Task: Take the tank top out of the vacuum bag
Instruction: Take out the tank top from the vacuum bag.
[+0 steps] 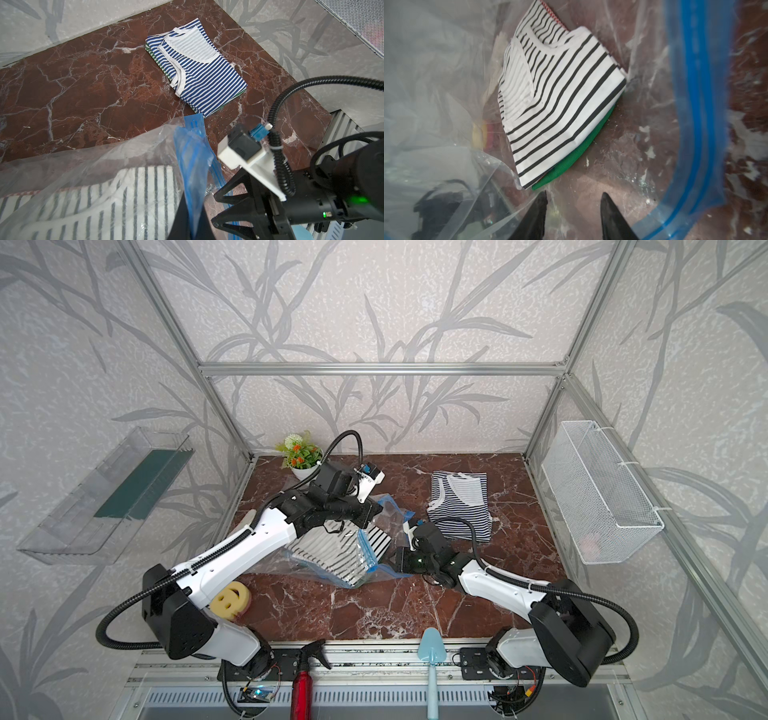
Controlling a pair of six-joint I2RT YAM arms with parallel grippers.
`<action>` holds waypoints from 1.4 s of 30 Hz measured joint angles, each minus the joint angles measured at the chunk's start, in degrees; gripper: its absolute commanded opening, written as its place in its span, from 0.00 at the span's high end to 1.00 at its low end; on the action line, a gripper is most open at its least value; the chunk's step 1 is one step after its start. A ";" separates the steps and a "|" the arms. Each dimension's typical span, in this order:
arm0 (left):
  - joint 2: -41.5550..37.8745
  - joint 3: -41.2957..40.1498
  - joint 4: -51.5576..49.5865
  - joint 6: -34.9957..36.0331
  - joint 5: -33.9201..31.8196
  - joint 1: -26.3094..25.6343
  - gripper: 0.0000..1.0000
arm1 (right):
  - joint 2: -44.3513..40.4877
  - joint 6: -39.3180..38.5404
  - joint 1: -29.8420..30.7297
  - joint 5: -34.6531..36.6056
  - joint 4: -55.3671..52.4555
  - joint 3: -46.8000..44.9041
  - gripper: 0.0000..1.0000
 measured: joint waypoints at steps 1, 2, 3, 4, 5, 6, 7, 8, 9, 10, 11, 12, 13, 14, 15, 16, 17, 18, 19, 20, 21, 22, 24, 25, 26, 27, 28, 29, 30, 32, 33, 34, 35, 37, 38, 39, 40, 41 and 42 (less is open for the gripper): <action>0.00 -0.02 0.00 0.00 0.00 -0.02 1.00 | 0.98 0.20 0.42 0.04 0.61 0.11 0.64; 0.00 -0.02 0.00 0.00 0.02 -0.04 1.00 | 1.79 0.31 0.81 0.13 0.96 0.31 0.65; 0.00 -0.02 0.00 0.00 0.02 -0.09 1.00 | 2.40 0.31 1.25 0.20 1.14 0.52 0.65; 0.00 -0.02 0.00 0.00 0.02 -0.09 1.00 | 2.91 0.31 1.51 0.55 1.33 0.83 0.65; 0.00 -0.02 0.00 0.00 0.00 -0.09 1.00 | 3.28 0.28 1.92 0.96 1.46 1.11 0.66; 0.00 -0.04 0.00 0.00 0.00 -0.09 1.00 | 3.52 0.26 2.32 1.20 1.55 1.40 0.66; 0.00 -0.04 0.00 0.00 0.00 -0.09 1.00 | 3.80 0.31 2.69 1.22 1.70 1.70 0.66; 0.00 -0.04 0.00 0.00 0.02 -0.09 1.00 | 4.15 0.33 2.93 1.22 1.86 1.97 0.66; 0.00 -0.04 0.00 0.00 0.02 -0.09 1.00 | 4.59 0.35 2.99 1.18 1.84 2.36 0.66; 0.00 -0.04 0.00 0.00 0.04 -0.09 1.00 | 5.31 0.35 3.13 1.11 1.84 2.82 0.66; 0.00 -0.04 0.00 0.00 0.02 -0.09 1.00 | 6.45 0.33 3.17 1.07 1.77 3.63 0.66; 0.00 -0.04 0.00 0.00 0.02 -0.09 1.00 | 7.37 0.33 3.19 0.96 1.70 4.33 0.66; 0.00 -0.04 0.00 -0.02 0.02 -0.09 1.00 | 8.59 0.33 3.21 0.87 1.51 5.31 0.66; 0.00 -0.04 0.00 0.00 0.02 -0.09 1.00 | 9.53 0.33 3.17 0.74 1.27 6.21 0.65; 0.00 -0.04 -0.02 0.00 0.04 -0.09 1.00 | 10.27 0.31 3.17 0.61 0.94 6.93 0.65; 0.00 -0.04 0.00 0.00 0.04 -0.09 1.00 | 10.95 0.26 3.19 0.48 0.48 7.80 0.64; 0.00 -0.04 0.00 -0.02 0.04 -0.09 1.00 | 11.61 0.13 3.21 0.37 -0.02 8.63 0.63; 0.00 -0.04 0.00 0.00 0.02 -0.09 1.00 | 12.13 0.11 3.21 0.24 -0.55 9.38 0.62; 0.00 -0.04 0.00 0.00 0.02 -0.09 1.00 | 12.72 0.04 3.21 0.15 -1.18 10.14 0.61; 0.00 -0.04 0.00 0.00 0.02 -0.09 1.00 | 13.29 -0.02 3.21 0.13 -1.73 10.91 0.60; 0.00 -0.04 -0.02 0.00 0.02 -0.09 1.00 | 13.81 0.00 3.21 0.09 -2.21 11.50 0.59; 0.00 -0.04 -0.02 0.00 0.02 -0.09 1.00 | 14.36 -0.02 3.21 0.07 -2.89 12.13 0.58; 0.00 -0.04 -0.02 -0.02 0.00 -0.09 1.00 | 15.47 0.09 3.21 0.00 -3.96 13.07 0.57; 0.00 -0.04 -0.02 0.00 0.02 -0.09 1.00 | 16.00 0.17 3.21 -0.02 -4.31 13.27 0.57; 0.00 -0.04 -0.04 0.00 0.00 -0.09 1.00 | 16.41 0.20 3.21 -0.13 -4.57 13.27 0.57; 0.00 -0.04 -0.04 0.00 0.02 -0.11 1.00 | 16.68 0.22 3.21 -0.17 -4.92 13.27 0.57; 0.00 -0.04 -0.04 -0.02 0.02 -0.13 1.00 | 16.98 0.26 3.21 -0.26 -5.27 13.27 0.57; 0.00 -0.04 -0.04 -0.02 0.02 -0.15 1.00 | 17.27 0.26 3.21 -0.33 -5.44 13.27 0.57; 0.00 -0.04 -0.04 -0.02 0.04 -0.17 1.00 | 17.51 0.26 3.21 -0.35 -5.53 13.27 0.57; 0.00 -0.04 -0.04 -0.02 0.00 -0.20 1.00 | 18.12 0.35 3.21 -0.35 -5.62 13.29 0.56; 0.00 -0.04 -0.04 -0.02 0.00 -0.20 1.00 | 18.32 0.44 3.21 -0.33 -5.62 13.31 0.56; 0.00 -0.04 -0.04 -0.02 0.02 -0.20 1.00 | 18.49 0.44 3.21 -0.33 -5.66 13.42 0.56; 0.00 -0.04 -0.04 -0.02 0.02 -0.20 1.00 | 18.75 0.44 3.21 -0.33 -5.75 13.68 0.56; 0.00 -0.04 -0.04 -0.02 0.00 -0.20 1.00 | 19.78 0.42 3.19 -0.31 -5.73 14.62 0.56; 0.00 -0.04 -0.04 -0.02 0.00 -0.20 1.00 | 20.39 0.42 3.17 -0.33 -5.70 15.10 0.56; 0.00 -0.04 -0.04 -0.02 0.00 -0.20 1.00 | 20.87 0.42 3.15 -0.31 -5.68 15.43 0.57; 0.00 -0.04 -0.07 -0.02 0.00 -0.20 1.00 | 21.31 0.42 3.13 -0.31 -5.66 15.72 0.57; 0.00 -0.04 -0.07 -0.02 0.02 -0.20 1.00 | 21.62 0.42 3.13 -0.28 -5.57 15.87 0.57; 0.00 -0.04 -0.07 -0.02 0.02 -0.22 1.00 | 21.84 0.42 3.10 -0.28 -5.53 15.96 0.58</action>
